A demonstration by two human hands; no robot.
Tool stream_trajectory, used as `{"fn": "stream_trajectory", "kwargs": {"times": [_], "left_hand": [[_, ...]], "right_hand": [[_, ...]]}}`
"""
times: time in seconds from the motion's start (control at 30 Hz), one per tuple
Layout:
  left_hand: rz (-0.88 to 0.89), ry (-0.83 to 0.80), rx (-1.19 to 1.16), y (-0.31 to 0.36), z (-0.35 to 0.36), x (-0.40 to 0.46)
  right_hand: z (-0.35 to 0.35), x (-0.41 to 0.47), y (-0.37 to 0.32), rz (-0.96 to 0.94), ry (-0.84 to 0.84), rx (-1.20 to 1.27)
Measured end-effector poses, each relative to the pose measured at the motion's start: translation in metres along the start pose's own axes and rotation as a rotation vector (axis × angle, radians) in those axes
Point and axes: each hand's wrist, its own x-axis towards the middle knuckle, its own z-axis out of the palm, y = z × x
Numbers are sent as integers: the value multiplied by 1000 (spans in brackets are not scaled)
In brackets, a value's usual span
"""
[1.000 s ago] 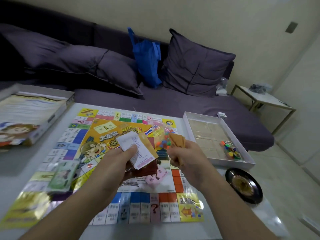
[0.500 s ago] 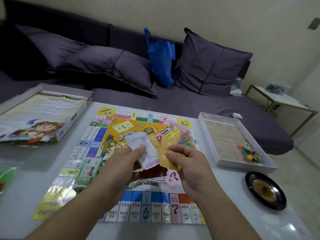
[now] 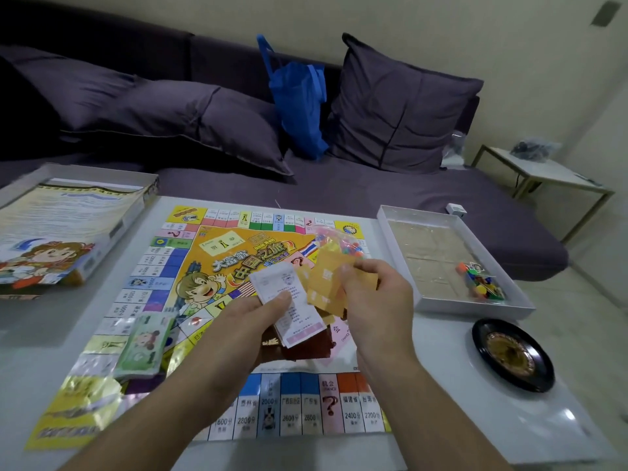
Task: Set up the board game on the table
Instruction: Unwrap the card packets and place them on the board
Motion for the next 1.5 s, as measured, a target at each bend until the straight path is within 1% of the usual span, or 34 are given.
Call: {"fn": "stream_trajectory", "kwargs": {"times": [0.07,0.13,0.27,0.4,0.5,0.57,0.73,0.93,1.03,1.17,1.3,1.43,1.5], "left_hand": [[-4,-20,2,0,2,-2],[1,-25,-9,0,2,-3],[1,-24,-33,2,0,-6],[0,-58,-16,1,-2,-8],[7,-51,13,0,0,-7],[23,-44,32,-1,2,-7],[49,-11,-4,-1,1,-6],[39,-20,11,-4,2,-5],[48,-13,29,-4,4,-6],[73,13,25,-5,5,-6],[91,22,7,-6,6,-5],[103,61,-52,-5,5,-3],[108,90,-86,-4,4,-2]], "right_hand": [[-2,-1,-4,-57,-42,-81],[-6,1,-7,-135,-47,-148],[-14,4,-9,-233,-76,-191],[-16,2,-9,-247,-187,-231],[-12,-4,-8,-199,-278,-231],[-10,-6,-8,-160,-284,-220],[-13,-2,-7,-133,-164,-171],[-9,-2,1,-114,-8,-166],[-9,-4,-1,-96,60,-204],[-11,-8,-6,-101,94,-205],[-11,-13,-6,-121,36,-207],[-13,-13,-5,-113,-105,-141],[-15,-10,-5,-83,-193,-153]]}}
